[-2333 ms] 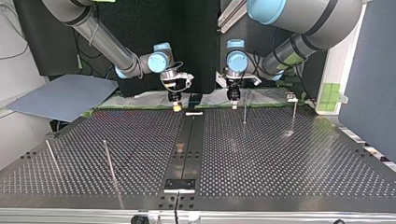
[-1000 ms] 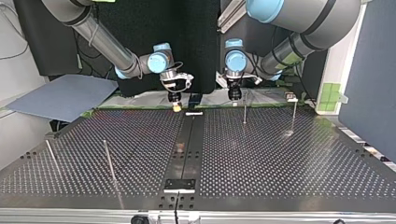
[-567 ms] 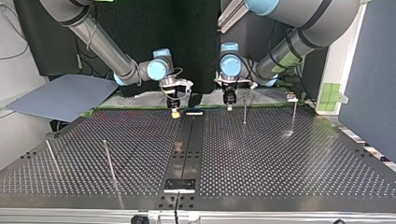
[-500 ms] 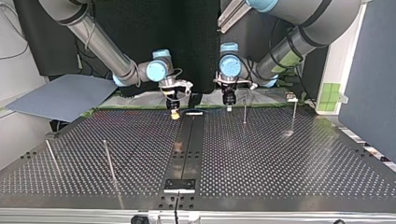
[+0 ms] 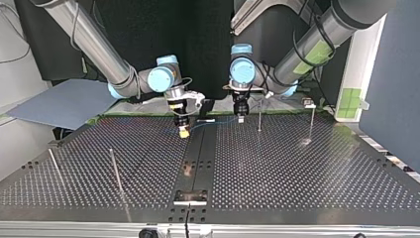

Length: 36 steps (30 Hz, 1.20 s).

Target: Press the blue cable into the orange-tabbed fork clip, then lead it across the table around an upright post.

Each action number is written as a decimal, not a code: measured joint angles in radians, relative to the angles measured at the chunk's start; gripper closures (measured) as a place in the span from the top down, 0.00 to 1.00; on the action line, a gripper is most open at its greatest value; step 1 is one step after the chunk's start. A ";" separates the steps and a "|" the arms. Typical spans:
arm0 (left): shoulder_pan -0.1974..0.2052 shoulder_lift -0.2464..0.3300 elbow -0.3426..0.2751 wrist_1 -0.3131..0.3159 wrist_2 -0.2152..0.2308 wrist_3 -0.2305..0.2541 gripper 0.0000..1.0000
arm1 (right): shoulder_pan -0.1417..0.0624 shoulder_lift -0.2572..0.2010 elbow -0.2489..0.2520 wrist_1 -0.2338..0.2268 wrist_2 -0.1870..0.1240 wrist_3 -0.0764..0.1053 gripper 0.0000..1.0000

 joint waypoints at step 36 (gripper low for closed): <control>-0.010 0.330 0.190 -0.215 -0.060 -0.007 0.01 | 0.005 -0.288 -0.096 0.218 0.107 -0.024 0.00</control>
